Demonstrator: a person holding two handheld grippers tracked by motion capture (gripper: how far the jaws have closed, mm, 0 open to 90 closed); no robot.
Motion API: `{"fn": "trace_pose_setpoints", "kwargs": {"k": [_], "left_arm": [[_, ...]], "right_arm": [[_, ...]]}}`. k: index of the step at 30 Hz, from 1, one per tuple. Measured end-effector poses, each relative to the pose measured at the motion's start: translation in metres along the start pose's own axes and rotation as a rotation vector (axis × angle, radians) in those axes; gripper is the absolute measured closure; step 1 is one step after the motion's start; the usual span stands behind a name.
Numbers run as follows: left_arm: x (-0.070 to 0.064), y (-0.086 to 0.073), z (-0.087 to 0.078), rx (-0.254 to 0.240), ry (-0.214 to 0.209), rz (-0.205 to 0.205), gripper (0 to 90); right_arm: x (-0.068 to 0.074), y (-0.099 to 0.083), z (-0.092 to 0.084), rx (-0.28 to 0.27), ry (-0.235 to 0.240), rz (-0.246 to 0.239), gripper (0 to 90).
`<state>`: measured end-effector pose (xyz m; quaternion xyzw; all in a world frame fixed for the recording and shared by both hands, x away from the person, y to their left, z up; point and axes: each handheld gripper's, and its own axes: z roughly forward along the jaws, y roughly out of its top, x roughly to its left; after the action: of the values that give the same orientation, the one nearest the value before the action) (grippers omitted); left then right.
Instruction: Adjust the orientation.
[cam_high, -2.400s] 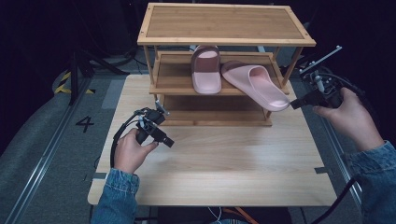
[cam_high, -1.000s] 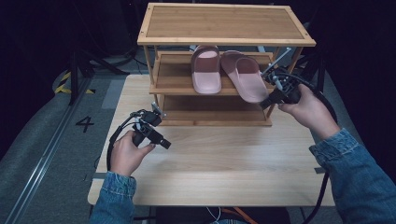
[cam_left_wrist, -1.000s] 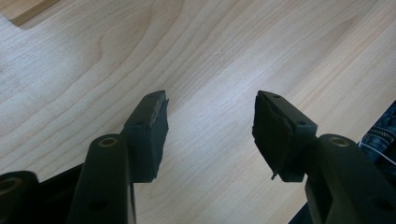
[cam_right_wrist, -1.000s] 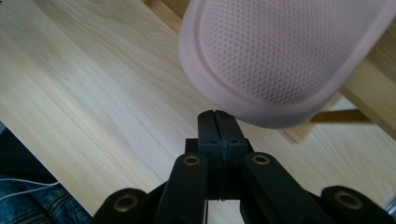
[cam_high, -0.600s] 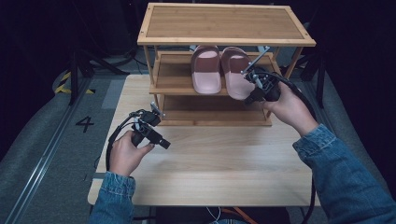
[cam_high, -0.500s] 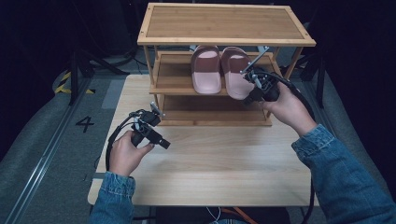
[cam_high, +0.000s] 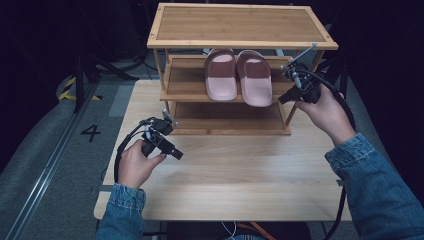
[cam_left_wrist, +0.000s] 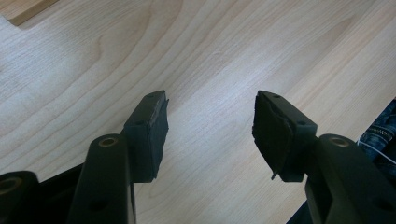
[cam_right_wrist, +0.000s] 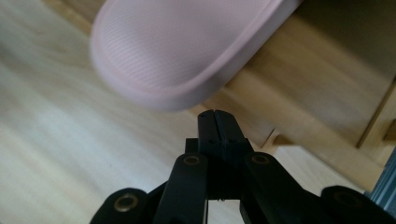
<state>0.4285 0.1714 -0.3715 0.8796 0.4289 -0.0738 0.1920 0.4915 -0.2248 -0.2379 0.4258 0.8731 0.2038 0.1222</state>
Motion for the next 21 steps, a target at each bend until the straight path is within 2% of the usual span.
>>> {"fn": "trace_pose_setpoints", "kwargs": {"k": [3,4,8,9,11,14,21], "left_arm": [[0.0,-0.001,0.0,-0.003,0.002,-0.002,45.1],[0.001,-0.002,-0.001,-0.006,0.004,-0.007,45.1],[0.003,-0.005,-0.001,-0.006,0.004,-0.01,45.1],[0.004,-0.005,-0.001,-0.008,0.002,-0.01,45.1],[0.004,-0.007,-0.002,-0.009,0.003,-0.017,45.1],[0.004,-0.009,-0.003,-0.011,0.003,-0.017,45.1],[0.004,-0.013,-0.004,-0.013,0.009,-0.025,45.1]], "right_arm": [[-0.003,0.005,0.009,-0.031,-0.041,-0.002,89.8],[-0.005,0.009,0.016,-0.039,-0.076,-0.003,89.8],[-0.007,0.013,0.023,-0.049,-0.084,0.008,89.8],[-0.006,0.014,0.024,-0.038,-0.086,0.035,89.8],[-0.007,0.015,0.028,-0.042,-0.085,0.033,89.8],[-0.006,0.018,0.032,-0.044,-0.114,0.024,89.7],[0.002,0.025,0.04,-0.069,-0.093,0.021,89.7]]}}
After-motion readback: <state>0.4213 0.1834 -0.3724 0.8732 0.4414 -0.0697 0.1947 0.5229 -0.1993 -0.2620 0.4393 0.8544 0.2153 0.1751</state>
